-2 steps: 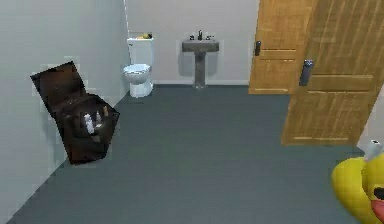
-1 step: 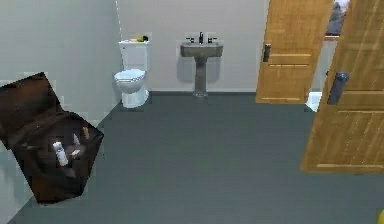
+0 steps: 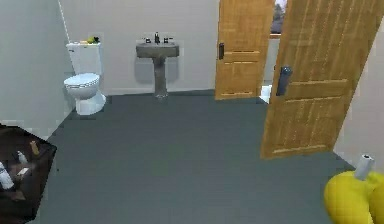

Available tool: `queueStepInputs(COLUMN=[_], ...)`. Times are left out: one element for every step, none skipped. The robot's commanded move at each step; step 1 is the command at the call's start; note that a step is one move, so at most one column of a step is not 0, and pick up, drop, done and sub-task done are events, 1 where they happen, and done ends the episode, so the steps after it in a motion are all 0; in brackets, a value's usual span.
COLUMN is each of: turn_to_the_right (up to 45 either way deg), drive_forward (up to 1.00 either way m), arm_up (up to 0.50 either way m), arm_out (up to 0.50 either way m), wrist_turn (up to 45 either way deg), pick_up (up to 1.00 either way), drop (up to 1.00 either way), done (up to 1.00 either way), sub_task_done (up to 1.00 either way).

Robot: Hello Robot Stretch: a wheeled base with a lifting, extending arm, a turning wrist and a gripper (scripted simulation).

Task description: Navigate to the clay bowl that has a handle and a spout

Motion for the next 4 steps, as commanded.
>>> queueStepInputs(turn_to_the_right=[3.0, -12.0, 0.0, 12.0], drive_forward=[0.00, 0.00, 0.15, 0.00], arm_up=[0.00, 0.00, 0.00, 0.00], arm_out=[0.00, 0.00, 0.00, 0.00], wrist_turn=[0.0, 0.0, 0.0, 0.0], pick_up=[0.00, 0.00, 0.00, 0.00], drop=[0.00, 0.00, 0.00, 0.00], done=[0.00, 0.00, 0.00, 0.00], sub_task_done=[0.00, 0.00, 0.00, 0.00])
